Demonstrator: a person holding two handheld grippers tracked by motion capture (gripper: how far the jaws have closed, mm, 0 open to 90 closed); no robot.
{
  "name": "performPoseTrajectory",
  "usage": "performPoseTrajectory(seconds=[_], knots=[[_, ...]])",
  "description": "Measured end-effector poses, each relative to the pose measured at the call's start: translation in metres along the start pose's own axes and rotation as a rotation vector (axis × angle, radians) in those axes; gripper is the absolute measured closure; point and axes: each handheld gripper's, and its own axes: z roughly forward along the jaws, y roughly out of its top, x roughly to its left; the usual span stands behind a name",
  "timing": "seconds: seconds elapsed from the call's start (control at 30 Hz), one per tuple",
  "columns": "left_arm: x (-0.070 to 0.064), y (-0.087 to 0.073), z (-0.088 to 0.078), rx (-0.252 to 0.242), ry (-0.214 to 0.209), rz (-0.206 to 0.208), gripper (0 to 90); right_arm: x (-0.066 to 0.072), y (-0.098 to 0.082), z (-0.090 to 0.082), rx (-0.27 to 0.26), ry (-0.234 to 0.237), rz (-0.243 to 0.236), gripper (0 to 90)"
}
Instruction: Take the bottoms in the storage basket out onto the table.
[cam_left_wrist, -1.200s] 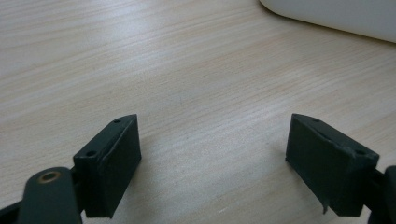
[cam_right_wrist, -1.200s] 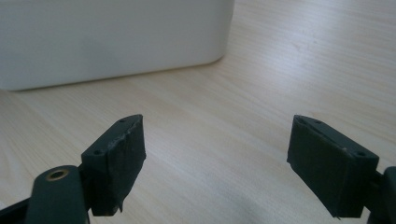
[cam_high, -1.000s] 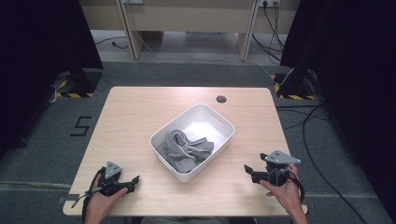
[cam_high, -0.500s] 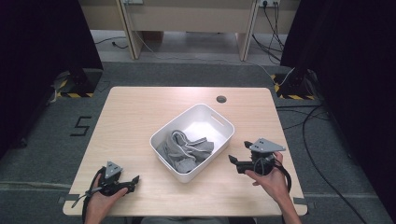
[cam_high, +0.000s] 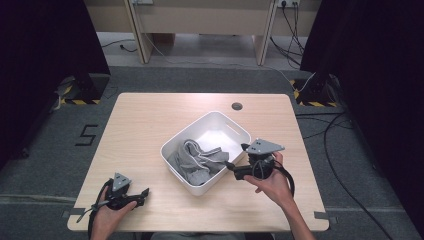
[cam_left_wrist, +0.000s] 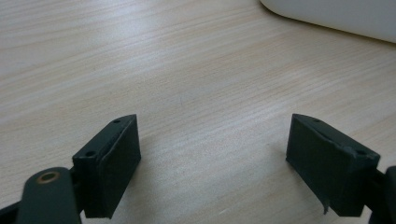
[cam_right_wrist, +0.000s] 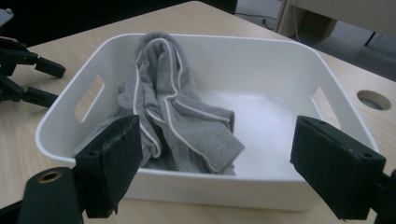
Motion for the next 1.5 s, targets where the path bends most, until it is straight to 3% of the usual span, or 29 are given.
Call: performPoseTrajectory(seconds=[0.37,0.5,0.77,1.0,1.03,1.2,1.33,1.43,1.5], knots=[[0.0,0.0,0.0,0.0,0.0,0.0,16.5,0.013,0.023,0.023,-0.001,0.051,-0.041,17.9],[0.0,0.0,0.0,0.0,0.0,0.0,16.5,0.019,0.04,0.041,0.012,0.079,-0.068,18.5],[0.0,0.0,0.0,0.0,0.0,-0.001,16.5,0.025,0.054,0.067,0.039,0.131,-0.089,19.2],[0.0,0.0,0.0,0.0,0.0,-0.001,16.5,0.03,0.06,0.095,0.099,0.156,-0.104,17.5],[0.0,0.0,0.0,0.0,0.0,-0.001,16.5,0.03,0.059,0.105,0.118,0.187,-0.096,16.5],[0.0,0.0,0.0,0.0,0.0,-0.002,16.5,0.026,0.055,0.125,0.165,0.185,-0.08,16.5],[0.0,0.0,0.0,0.0,0.0,-0.002,16.5,0.025,0.053,0.132,0.184,0.189,-0.075,16.5],[0.0,0.0,0.0,0.0,0.0,-0.002,16.5,0.026,0.052,0.139,0.244,0.192,-0.082,16.0],[0.0,0.0,0.0,0.001,0.0,-0.001,16.5,0.026,0.052,0.14,0.253,0.197,-0.087,16.3]])
